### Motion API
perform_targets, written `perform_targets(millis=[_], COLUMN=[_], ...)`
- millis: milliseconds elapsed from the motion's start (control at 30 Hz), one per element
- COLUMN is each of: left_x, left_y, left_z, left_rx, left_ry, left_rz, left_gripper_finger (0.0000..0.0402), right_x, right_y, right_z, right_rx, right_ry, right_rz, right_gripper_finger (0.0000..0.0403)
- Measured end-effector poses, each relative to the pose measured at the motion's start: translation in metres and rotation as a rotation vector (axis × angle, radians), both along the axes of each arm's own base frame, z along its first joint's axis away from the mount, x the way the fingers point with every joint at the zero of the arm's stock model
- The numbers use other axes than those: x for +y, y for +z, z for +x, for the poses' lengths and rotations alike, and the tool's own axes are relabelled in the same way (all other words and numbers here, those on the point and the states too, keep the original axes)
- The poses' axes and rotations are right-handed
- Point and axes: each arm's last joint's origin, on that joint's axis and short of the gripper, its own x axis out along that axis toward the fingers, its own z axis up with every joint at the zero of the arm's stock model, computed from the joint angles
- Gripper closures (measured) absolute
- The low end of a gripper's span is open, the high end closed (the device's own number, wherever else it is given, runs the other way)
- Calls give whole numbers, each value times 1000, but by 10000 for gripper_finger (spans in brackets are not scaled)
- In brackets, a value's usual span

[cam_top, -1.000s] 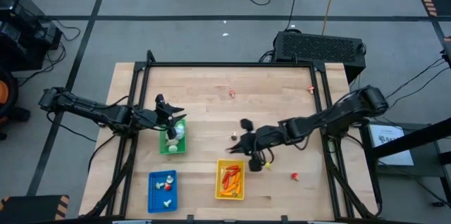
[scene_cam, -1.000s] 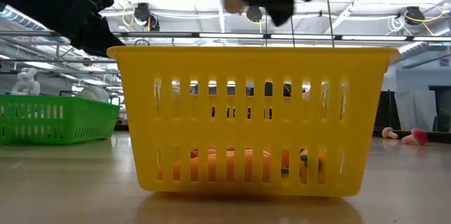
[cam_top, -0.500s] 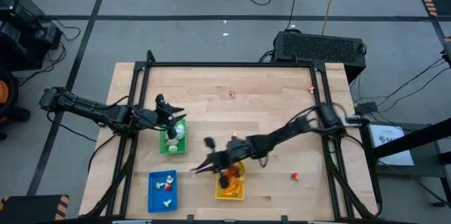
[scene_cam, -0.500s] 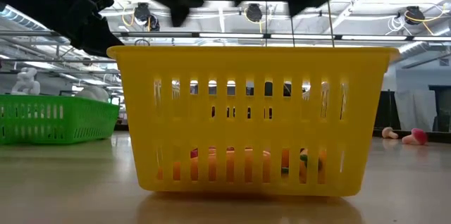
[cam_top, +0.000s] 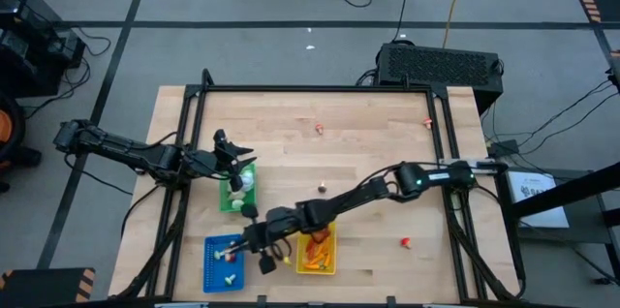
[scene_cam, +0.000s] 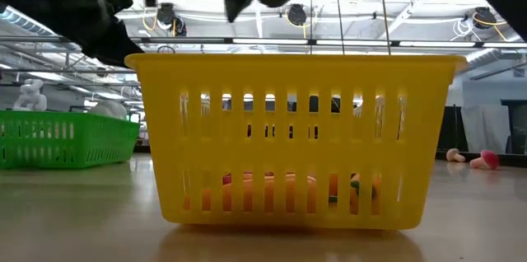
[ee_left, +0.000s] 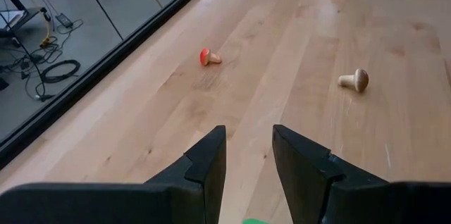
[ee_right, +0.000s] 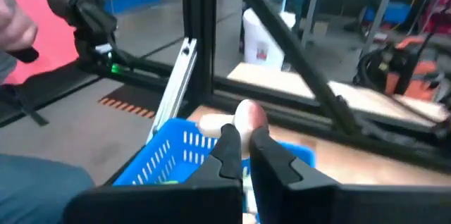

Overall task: Sort produce into baskets
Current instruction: Put the brown mushroom into the blue basket

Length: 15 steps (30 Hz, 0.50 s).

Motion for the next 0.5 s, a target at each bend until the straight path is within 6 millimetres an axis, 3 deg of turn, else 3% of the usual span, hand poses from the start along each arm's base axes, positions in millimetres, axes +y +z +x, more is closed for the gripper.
perform_targets(millis=[200, 500], left_x=[0, 0], left_y=[0, 0], left_z=[0, 0], left_rx=[-1, 0], left_ry=[0, 0], left_rz=[0, 0], left_gripper_finger=[276, 276], right_x=[6, 7], right_y=[-13, -22], right_z=[15, 16], right_rx=[91, 123], right_ry=[3, 12], right_rz=[15, 67], right_gripper_finger=[401, 390])
